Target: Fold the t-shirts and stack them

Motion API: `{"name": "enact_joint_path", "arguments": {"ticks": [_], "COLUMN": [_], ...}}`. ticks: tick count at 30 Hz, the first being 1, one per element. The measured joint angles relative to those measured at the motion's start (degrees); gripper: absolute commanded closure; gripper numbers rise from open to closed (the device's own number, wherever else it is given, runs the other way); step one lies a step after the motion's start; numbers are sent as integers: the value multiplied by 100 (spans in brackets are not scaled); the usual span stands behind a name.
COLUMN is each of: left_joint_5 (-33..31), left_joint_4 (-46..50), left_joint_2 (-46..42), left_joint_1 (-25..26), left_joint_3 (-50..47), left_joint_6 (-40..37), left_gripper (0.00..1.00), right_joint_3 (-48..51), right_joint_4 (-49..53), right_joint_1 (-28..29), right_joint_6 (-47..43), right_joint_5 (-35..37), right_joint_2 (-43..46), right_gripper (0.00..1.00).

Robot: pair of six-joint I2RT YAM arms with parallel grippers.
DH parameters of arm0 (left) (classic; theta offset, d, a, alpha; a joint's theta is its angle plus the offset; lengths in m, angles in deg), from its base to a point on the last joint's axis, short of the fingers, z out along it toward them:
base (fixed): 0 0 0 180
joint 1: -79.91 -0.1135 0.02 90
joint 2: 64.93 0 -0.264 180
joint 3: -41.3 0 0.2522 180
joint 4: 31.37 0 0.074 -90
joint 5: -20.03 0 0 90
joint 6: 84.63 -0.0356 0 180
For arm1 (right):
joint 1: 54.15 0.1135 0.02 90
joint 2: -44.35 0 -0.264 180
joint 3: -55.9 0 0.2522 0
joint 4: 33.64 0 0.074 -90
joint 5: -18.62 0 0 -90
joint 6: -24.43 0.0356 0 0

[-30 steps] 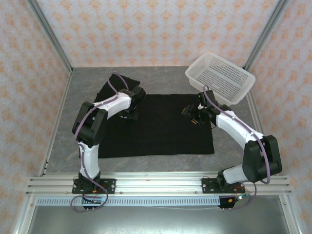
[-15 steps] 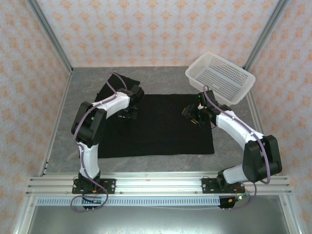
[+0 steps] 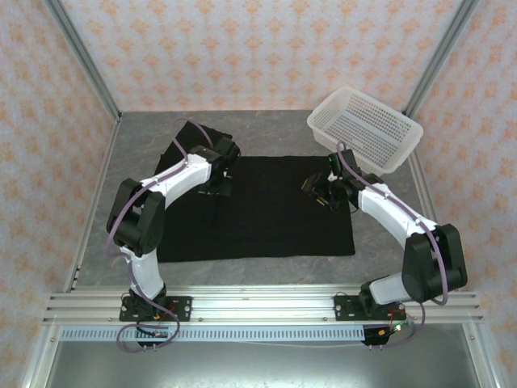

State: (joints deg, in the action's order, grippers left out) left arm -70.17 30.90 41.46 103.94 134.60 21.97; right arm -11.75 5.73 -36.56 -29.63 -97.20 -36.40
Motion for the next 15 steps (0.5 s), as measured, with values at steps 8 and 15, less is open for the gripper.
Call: {"name": "enact_joint_path", "arguments": {"ticks": [8, 15], "left_joint_5": [-24, -85], "left_joint_4": [4, -13], "left_joint_2": [212, 387], "left_joint_1": [26, 26], "left_joint_3": [57, 199], "left_joint_6": [4, 249], "left_gripper": [90, 49], "right_joint_3": [4, 35], "right_joint_4": [205, 1014], "right_joint_1": [0, -247], "right_joint_6": [48, 330], "right_joint_5": [424, 1469], "right_joint_2": [70, 306], "right_gripper": [49, 53]}}
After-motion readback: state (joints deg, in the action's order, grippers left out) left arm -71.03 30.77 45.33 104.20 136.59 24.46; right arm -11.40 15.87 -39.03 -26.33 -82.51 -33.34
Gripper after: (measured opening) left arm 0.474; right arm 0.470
